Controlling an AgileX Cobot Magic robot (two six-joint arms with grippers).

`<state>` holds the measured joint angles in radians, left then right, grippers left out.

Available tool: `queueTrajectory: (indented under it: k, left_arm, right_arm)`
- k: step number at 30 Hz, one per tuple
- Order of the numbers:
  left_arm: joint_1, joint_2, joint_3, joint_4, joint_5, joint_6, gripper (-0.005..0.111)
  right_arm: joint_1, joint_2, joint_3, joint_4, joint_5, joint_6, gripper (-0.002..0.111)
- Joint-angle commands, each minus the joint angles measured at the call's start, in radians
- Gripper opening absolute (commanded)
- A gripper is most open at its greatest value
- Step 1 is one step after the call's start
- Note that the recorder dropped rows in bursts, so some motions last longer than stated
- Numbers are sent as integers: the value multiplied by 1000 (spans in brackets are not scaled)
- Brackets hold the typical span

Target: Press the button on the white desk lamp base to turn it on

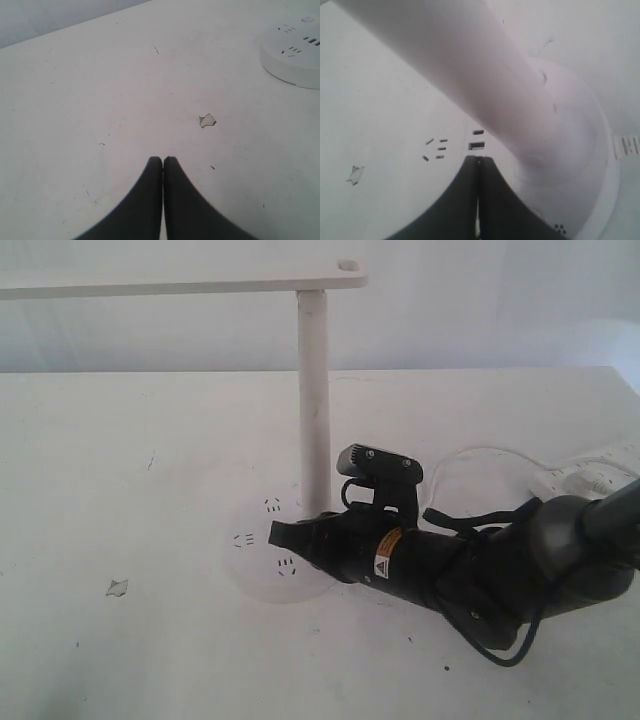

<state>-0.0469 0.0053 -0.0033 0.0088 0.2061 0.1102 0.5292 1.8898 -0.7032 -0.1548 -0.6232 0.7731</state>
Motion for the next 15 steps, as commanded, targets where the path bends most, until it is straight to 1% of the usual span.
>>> queueTrajectory:
  k: [1,15]
  left_arm:
    - [-10,-5,3,-1,-4,-1,0]
    - [-10,-5,3,-1,-4,-1,0]
  right_arm:
    - [-1,-4,2,3,-36,-9,0]
    - [-1,-4,5,1,-11,-9,0]
